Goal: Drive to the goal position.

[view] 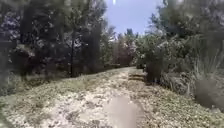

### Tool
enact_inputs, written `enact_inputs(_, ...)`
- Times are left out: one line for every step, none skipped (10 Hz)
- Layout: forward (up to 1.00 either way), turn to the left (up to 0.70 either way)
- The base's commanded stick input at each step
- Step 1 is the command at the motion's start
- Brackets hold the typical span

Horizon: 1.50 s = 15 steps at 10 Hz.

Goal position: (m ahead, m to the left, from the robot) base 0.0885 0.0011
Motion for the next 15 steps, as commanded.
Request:
enact_inputs(0.50,0.01)
enact_inputs(0.50,0.01)
enact_inputs(0.50,0.01)
enact_inputs(0.50,0.01)
enact_inputs(0.50,0.01)
enact_inputs(0.50,0.01)
enact_inputs(0.50,0.01)
enact_inputs(0.50,0.01)
enact_inputs(0.50,0.01)
enact_inputs(0.50,0.01)
enact_inputs(0.50,0.01)
enact_inputs(0.50,0.01)
enact_inputs(0.50,0.01)
enact_inputs(0.50,0.01)
enact_inputs(0.50,0.01)
